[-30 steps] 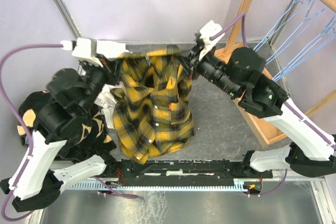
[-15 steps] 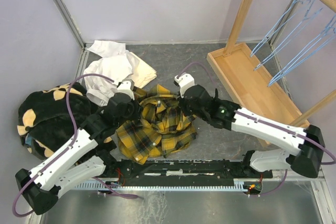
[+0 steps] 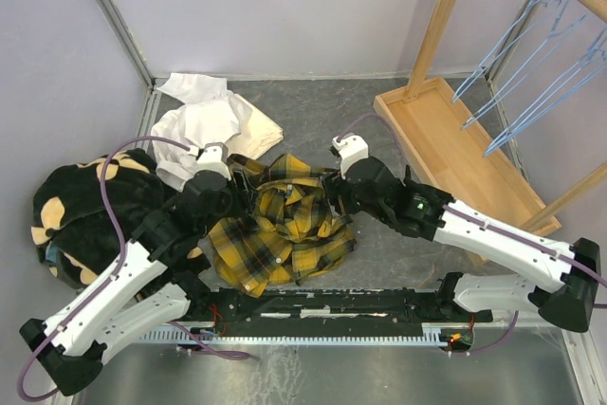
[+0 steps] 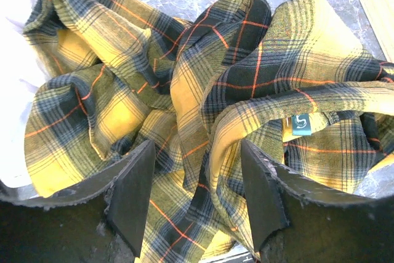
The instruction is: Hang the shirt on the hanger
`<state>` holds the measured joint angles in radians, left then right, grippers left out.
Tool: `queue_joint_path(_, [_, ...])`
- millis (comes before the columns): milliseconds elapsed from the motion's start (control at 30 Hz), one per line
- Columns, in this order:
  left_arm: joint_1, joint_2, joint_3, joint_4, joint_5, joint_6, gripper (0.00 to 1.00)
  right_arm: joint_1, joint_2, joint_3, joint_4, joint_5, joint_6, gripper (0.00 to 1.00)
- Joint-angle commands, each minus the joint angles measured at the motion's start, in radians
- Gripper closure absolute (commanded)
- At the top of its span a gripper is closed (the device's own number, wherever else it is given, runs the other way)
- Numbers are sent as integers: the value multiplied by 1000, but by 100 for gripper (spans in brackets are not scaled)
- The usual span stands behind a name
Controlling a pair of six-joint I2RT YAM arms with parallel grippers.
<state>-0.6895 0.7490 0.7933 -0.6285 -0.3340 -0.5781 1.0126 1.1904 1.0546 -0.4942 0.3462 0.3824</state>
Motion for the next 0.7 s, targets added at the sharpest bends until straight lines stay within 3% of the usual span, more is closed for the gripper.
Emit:
queue_joint_path(0, [4,-49,62,-57,-65,-39,35,-4,-67,44,-108,47,101,23])
queue_joint_path(167, [4,-65,107,-123,-103,-39,27,-3,-78,67,-225,76,168,11])
queue_joint_path(300, [4,-72,148,-161,-120,-20,15,-2,-83,42,-215,54,148,4])
queue_joint_path(367, [4,-74,174,-174,-126,-5,13,-2,-90,20,-200,81,169,1])
queue_joint_path(667, [5,-54,290,-174,-165,89,13,-2,-124,45,-316,181,158,5])
